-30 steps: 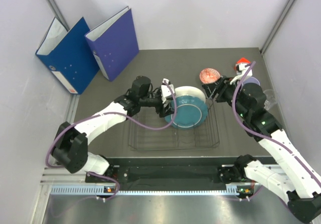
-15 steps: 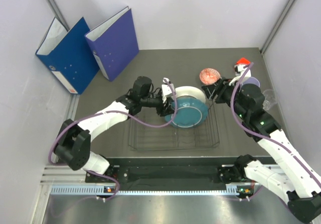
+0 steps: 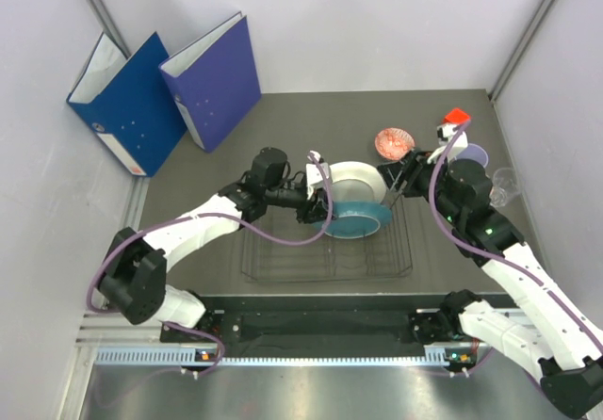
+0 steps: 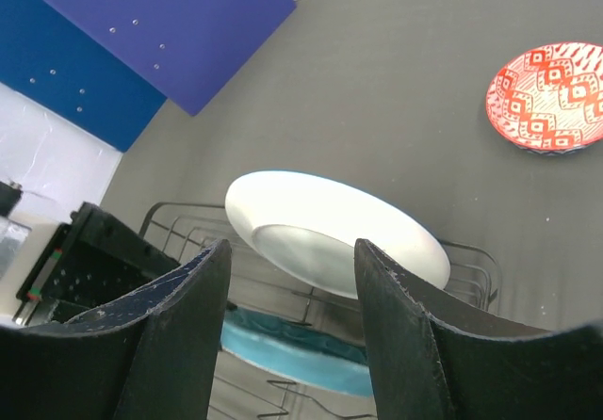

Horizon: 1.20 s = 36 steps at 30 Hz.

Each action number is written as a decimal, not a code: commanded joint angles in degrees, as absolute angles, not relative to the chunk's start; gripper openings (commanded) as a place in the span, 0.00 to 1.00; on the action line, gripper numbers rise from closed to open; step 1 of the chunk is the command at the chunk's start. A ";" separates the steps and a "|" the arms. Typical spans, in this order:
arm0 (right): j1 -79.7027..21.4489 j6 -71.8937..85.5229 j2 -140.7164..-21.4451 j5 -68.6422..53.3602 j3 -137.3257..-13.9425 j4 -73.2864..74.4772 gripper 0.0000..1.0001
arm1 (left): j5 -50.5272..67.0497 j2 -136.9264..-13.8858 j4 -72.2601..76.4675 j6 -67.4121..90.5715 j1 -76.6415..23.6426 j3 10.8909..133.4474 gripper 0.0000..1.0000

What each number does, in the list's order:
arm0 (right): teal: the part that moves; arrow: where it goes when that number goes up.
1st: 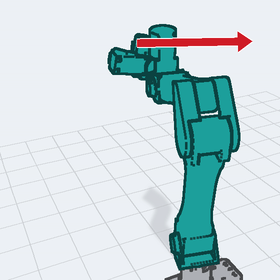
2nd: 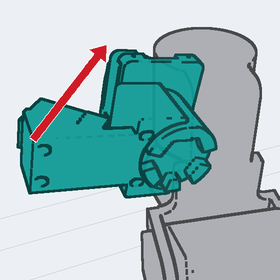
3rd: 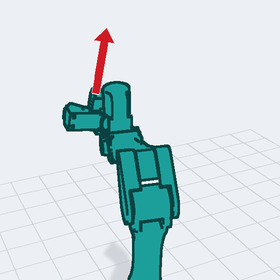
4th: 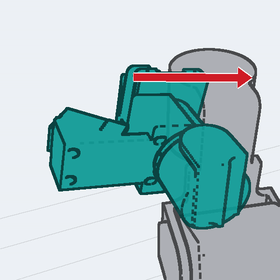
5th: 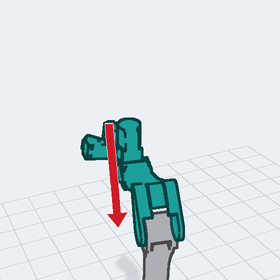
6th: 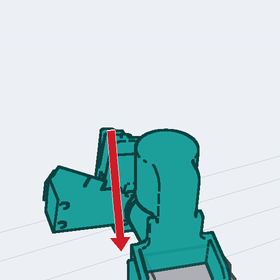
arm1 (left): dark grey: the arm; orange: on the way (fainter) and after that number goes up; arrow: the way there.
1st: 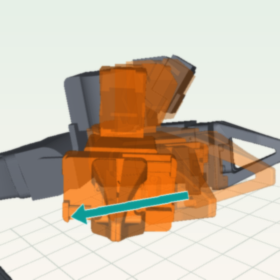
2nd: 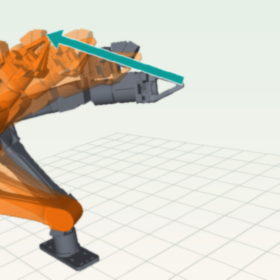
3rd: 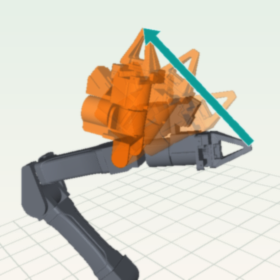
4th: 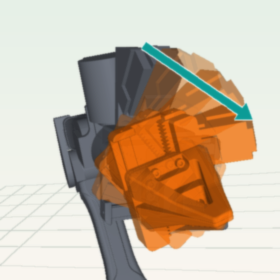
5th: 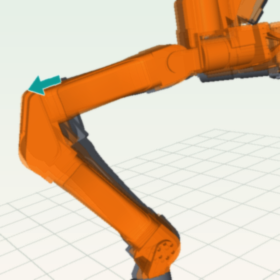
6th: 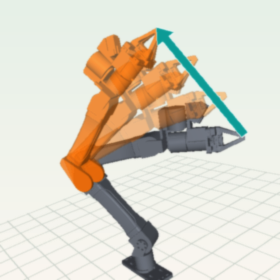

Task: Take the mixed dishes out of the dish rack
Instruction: Pick up the plate from the dish rack.

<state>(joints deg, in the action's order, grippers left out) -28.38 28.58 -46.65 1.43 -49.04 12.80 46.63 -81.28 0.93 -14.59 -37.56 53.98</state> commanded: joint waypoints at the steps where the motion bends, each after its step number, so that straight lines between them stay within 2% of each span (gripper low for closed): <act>1: -29.00 28.83 -46.06 1.49 -48.52 10.28 0.55 | 51.15 -83.49 3.52 -13.36 -38.84 53.61 0.37; 8: -29.00 28.74 -46.14 1.76 -47.90 10.11 0.55 | 50.89 -85.60 3.43 -13.62 -39.73 53.17 0.44; 11: -29.00 28.65 -46.23 1.85 -47.90 10.20 0.55 | 50.36 -86.39 3.25 -13.97 -39.90 53.26 0.42; 15: -29.00 28.57 -46.14 1.85 -47.81 10.20 0.55 | 49.57 -86.40 3.17 -13.89 -39.99 53.70 0.26; 16: -29.00 28.65 -46.32 1.93 -47.81 10.20 0.55 | 49.40 -86.22 2.99 -13.89 -39.99 53.96 0.16; 18: -29.00 28.65 -46.32 1.85 -47.55 10.02 0.55 | 49.04 -85.70 2.38 -13.97 -39.99 54.58 0.08; 19: -29.00 28.65 -46.58 1.76 -47.55 9.85 0.55 | 48.96 -85.26 2.03 -14.06 -40.16 54.93 0.00; 36: -29.09 29.53 -46.67 0.97 -47.90 9.32 0.55 | 47.37 -79.81 -7.82 -21.09 -41.31 63.54 0.00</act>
